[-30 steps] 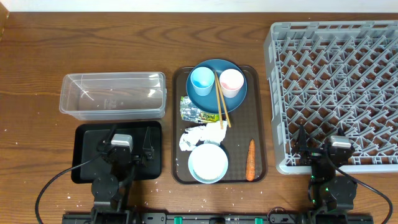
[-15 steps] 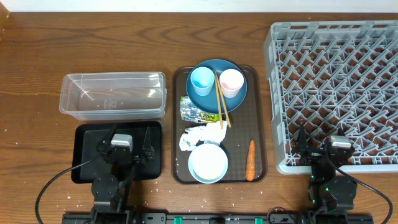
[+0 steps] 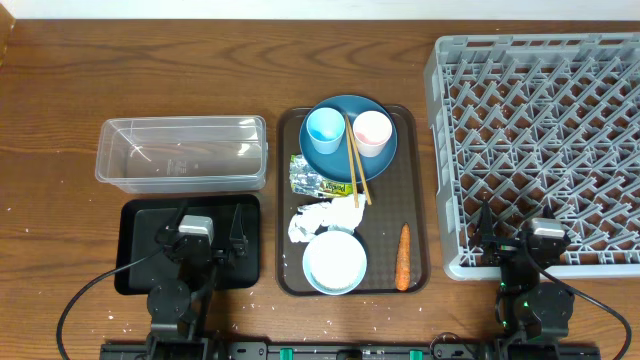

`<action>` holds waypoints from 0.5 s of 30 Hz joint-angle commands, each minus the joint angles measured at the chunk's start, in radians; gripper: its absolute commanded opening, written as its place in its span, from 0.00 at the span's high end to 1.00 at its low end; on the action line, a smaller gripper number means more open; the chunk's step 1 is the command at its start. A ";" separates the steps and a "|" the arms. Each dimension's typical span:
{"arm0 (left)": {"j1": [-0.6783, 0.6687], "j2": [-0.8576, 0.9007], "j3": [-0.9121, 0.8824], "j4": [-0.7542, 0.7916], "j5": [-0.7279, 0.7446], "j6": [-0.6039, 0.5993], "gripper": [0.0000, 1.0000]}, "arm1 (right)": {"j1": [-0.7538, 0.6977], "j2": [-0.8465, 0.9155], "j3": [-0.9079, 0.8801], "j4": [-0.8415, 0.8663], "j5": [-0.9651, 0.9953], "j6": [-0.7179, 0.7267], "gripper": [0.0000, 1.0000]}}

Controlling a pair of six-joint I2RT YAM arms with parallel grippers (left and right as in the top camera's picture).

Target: Sort waste into correct bins and load items into the dishwasher rack

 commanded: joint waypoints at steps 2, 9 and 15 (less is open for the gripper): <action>-0.002 -0.005 -0.012 -0.037 0.037 0.013 0.06 | -0.007 0.001 -0.001 -0.004 0.000 0.003 0.01; -0.002 -0.005 -0.005 -0.024 0.126 0.013 0.06 | -0.007 0.001 -0.001 -0.004 0.000 0.003 0.01; -0.002 0.001 0.127 -0.132 0.198 -0.092 0.06 | -0.007 0.001 -0.001 -0.004 0.000 0.003 0.01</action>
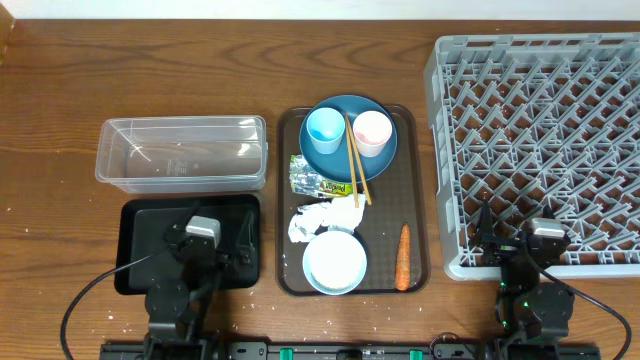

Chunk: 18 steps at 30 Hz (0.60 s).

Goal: Sort waste into correct bins and load items into the dishwasher rack
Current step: 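Reach the left gripper to the white tissue on the tray and grasp it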

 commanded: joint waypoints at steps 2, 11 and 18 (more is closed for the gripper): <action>-0.002 0.017 0.145 -0.075 0.068 -0.068 0.05 | -0.007 0.001 -0.001 -0.004 0.000 0.003 0.01; -0.002 0.328 0.640 -0.435 0.121 -0.068 0.06 | -0.007 0.001 -0.001 -0.004 0.000 0.003 0.01; -0.002 0.710 1.112 -0.874 0.241 -0.067 0.06 | -0.007 0.001 -0.001 -0.004 0.000 0.003 0.01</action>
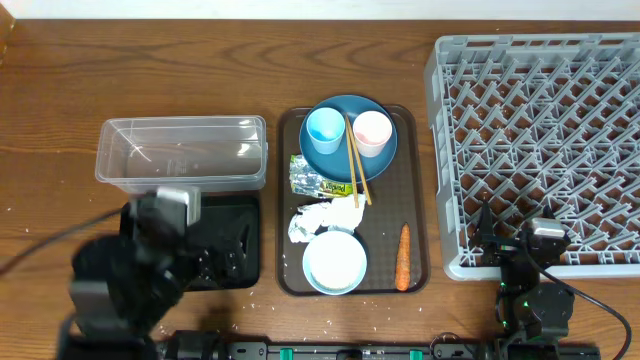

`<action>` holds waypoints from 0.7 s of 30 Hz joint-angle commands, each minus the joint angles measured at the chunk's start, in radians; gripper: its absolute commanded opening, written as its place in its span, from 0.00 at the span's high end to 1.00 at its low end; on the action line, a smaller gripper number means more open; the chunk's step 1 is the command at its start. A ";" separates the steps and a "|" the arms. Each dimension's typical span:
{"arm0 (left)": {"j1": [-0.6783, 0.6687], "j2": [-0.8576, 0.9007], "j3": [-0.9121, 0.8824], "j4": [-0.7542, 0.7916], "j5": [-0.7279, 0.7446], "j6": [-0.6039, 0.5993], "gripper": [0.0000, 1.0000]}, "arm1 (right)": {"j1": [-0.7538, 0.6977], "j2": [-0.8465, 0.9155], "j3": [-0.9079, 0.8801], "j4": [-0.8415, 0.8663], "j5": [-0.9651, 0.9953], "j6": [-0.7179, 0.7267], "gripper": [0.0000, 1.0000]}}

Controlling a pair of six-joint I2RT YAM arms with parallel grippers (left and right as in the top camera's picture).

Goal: Sort waste into correct bins and load items into the dishwasher rack
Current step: 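Reach the left gripper to the white tissue on the tray and grasp it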

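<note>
A brown tray holds a blue plate with a blue cup, a pink cup and chopsticks on it. A green wrapper, crumpled white paper, a white bowl and a carrot lie nearer me. The grey dishwasher rack stands on the right. My left gripper is blurred over the black bin, its dark fingers apart. My right gripper rests at the rack's near edge, and its jaws are hard to make out.
A clear plastic bin sits behind the black bin, left of the tray. The left arm looms large and blurred over the table's near-left corner. Wooden tabletop surrounds everything.
My left arm has moved left and toward the camera, now large and blurred over the black bin's left part. The right arm and all objects stayed where they were.
Both arms first rested at the near edge, the left over the black bin and the right by the rack. The left then shifted slightly right. Now it is raised and swung left, while nothing on the tray has moved.
</note>
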 commanded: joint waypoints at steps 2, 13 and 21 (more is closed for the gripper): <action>-0.002 0.177 0.203 -0.126 0.049 -0.011 0.06 | -0.005 -0.001 -0.001 -0.005 0.000 0.003 0.01; -0.003 0.341 0.224 -0.175 0.149 -0.138 0.08 | -0.005 0.001 -0.001 -0.005 0.000 0.003 0.01; -0.090 0.392 0.175 -0.238 0.110 -0.178 0.51 | -0.005 0.001 -0.001 -0.005 0.000 0.003 0.01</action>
